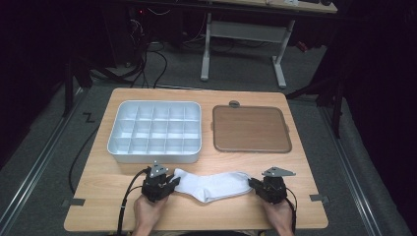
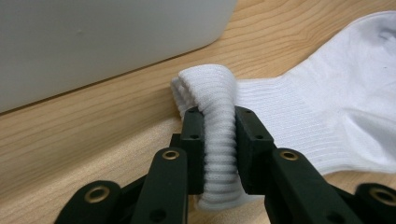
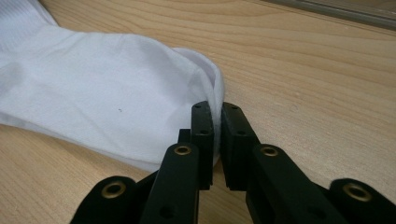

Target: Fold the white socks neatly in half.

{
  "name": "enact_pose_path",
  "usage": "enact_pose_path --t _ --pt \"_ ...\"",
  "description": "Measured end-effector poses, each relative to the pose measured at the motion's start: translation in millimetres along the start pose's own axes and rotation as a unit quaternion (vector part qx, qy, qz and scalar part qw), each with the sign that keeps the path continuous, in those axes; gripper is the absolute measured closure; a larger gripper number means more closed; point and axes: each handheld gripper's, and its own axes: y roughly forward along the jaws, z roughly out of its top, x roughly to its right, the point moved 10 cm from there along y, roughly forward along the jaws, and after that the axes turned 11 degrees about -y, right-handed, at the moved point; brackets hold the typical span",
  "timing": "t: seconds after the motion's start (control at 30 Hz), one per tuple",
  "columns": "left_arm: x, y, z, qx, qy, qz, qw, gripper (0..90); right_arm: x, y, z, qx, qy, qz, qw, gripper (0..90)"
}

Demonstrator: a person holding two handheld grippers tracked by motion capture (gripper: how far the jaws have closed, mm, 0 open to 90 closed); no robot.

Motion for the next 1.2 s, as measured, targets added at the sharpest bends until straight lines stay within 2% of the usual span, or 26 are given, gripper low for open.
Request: enact_pose_path --t 0.17,0.4,0.67,0.83,0.93,0.97,1.13,1.2 --pt "-1.9 0.4 -0.6 0.000 0.008 0.005 1.0000 72.2 -0.3 1.4 -0.7 -0.003 0.000 -0.004 1.0000 84.0" --pt "-6.2 2.4 0.1 0.000 0.008 0.015 0.9999 60.2 0.5 2.7 -2.2 -0.006 -0.003 -0.011 0.9999 78.2" --pt "-5.9 -1.4 9.8 0.011 -0.010 0.010 0.9998 42.1 1.8 0.2 -1.5 0.002 0.002 -0.018 0.9998 66.1" --pt "-6.5 -7.2 16.9 0.015 -0.022 0.008 0.9996 35.6 3.6 -5.7 2.9 0.016 0.004 -0.024 0.9996 61.1" --pt "-6.5 -9.2 19.6 0.016 -0.030 0.007 0.9994 32.9 3.9 -9.9 6.4 0.024 0.004 -0.026 0.9994 60.7" --pt "-7.0 -9.7 20.8 0.015 -0.036 0.008 0.9992 31.8 2.2 -14.4 11.3 0.032 -0.001 -0.025 0.9992 61.2" --pt "-8.2 -7.1 20.7 0.013 -0.043 0.013 0.9989 27.6 -6.0 -20.1 22.3 0.045 -0.016 -0.020 0.9987 62.7" --pt "-8.9 -3.6 17.7 0.007 -0.049 0.020 0.9986 27.1 -16.1 -20.9 29.9 0.053 -0.025 -0.008 0.9982 65.1"
